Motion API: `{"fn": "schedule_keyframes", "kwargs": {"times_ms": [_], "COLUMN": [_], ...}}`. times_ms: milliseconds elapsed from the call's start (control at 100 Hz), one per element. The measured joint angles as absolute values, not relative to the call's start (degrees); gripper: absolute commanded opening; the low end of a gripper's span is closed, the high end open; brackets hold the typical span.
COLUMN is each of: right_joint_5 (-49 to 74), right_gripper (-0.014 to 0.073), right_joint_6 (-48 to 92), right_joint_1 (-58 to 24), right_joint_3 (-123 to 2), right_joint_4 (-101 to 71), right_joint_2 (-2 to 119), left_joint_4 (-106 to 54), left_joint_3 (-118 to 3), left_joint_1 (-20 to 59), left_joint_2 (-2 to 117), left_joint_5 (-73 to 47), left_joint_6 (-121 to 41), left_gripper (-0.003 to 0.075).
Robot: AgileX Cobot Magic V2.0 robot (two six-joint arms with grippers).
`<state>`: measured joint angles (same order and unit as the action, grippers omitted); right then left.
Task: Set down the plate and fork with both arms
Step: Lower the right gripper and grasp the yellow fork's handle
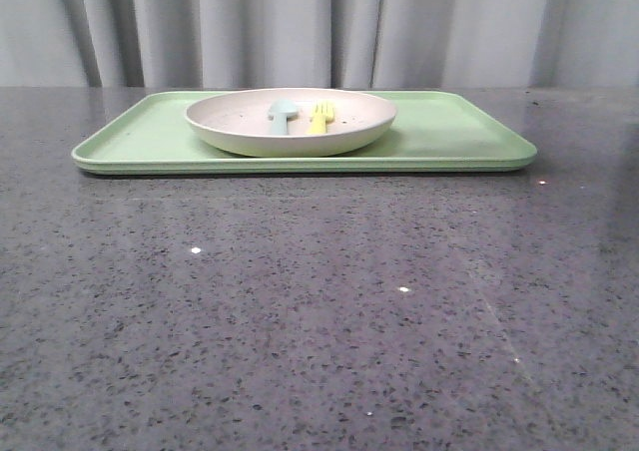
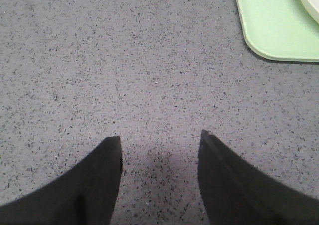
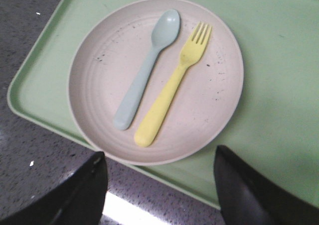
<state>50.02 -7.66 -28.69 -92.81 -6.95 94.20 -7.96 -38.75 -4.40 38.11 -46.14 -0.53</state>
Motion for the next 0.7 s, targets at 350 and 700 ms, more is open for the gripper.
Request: {"fn": "schedule_keyframes", "kwargs": {"times_ms": [350, 700], "right_joint_5": [54.7, 55.0], "right_gripper": [0.0465, 0.0465], "right_joint_6": [-18.8, -20.8], "right_joint_1": [-34.1, -34.2], "right_joint_3": [-106.0, -108.3], "right_joint_4": [5.7, 6.7], "right_joint_2": [107.8, 114.4], "left_joint_4": [-8.0, -8.0], "left_joint_3": [-38.8, -38.8], "left_joint_1": [-4.4, -4.4], "left_joint_2": [38.1, 38.1], "left_joint_5": [-46.5, -46.7], "left_joint_6": [-0.5, -0.5], "left_gripper": [0.0347, 0.0347]}}
